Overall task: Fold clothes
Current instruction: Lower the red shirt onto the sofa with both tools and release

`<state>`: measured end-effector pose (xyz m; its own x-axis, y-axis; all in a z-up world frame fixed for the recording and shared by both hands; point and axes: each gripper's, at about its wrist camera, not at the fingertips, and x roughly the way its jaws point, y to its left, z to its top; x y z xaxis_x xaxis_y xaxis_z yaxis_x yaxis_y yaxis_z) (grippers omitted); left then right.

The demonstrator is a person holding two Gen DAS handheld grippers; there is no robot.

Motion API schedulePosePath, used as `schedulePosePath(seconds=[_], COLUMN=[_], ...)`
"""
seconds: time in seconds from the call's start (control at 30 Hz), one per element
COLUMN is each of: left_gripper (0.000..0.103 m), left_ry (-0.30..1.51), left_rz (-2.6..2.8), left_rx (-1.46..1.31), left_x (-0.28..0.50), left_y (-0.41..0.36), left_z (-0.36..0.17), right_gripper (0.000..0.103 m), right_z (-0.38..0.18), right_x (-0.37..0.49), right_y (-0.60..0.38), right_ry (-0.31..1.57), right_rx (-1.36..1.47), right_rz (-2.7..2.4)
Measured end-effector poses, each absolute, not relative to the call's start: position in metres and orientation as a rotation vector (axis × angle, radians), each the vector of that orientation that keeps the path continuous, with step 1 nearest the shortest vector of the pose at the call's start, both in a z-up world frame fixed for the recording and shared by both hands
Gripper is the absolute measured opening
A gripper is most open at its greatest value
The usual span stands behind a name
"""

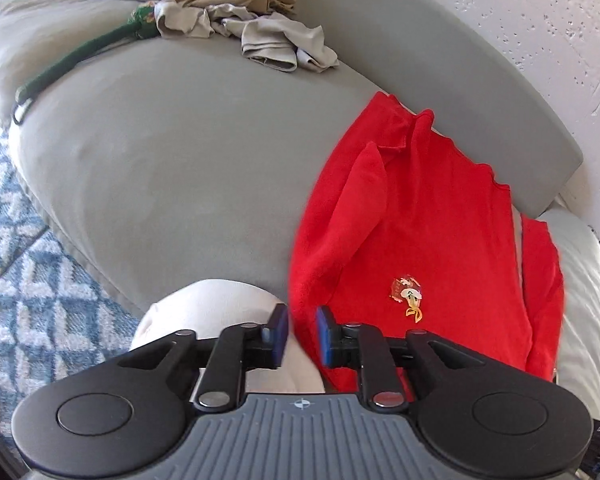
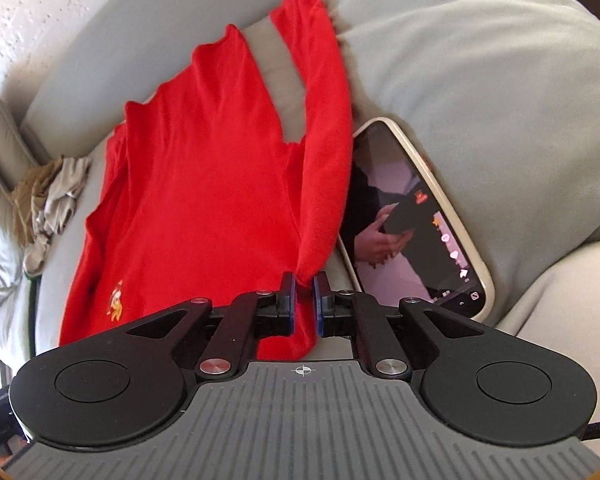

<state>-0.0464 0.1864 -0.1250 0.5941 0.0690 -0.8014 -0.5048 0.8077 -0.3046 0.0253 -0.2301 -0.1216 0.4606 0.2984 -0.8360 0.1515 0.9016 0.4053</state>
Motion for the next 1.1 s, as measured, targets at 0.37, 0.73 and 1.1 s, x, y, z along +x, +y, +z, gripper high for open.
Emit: schedulePosePath(seconds=[0.37,0.73,1.1], left_gripper=[0.031,0.031,0.051], left_ry=[0.906,1.111,0.839], left_rz=[0.096,0.033,-0.089], left_rx=[-0.284,-0.17,-0.316], left_x=[0.003,0.0,0.03], left_y=[0.109,0.087,0.082], left_z=[-0.137,-0.161,-0.056], right_gripper=[0.024,0.027,0.059], right_z=[-0.101,-0.134,0.012], right_x=[0.018,0.018,0.072], right_y=[-0.177,-0.155,-0.232], right_ry=[1.053,1.24,0.829], right_rx=[0.328,0.166,0.312], right_rz=[0.277,0.314,0.222])
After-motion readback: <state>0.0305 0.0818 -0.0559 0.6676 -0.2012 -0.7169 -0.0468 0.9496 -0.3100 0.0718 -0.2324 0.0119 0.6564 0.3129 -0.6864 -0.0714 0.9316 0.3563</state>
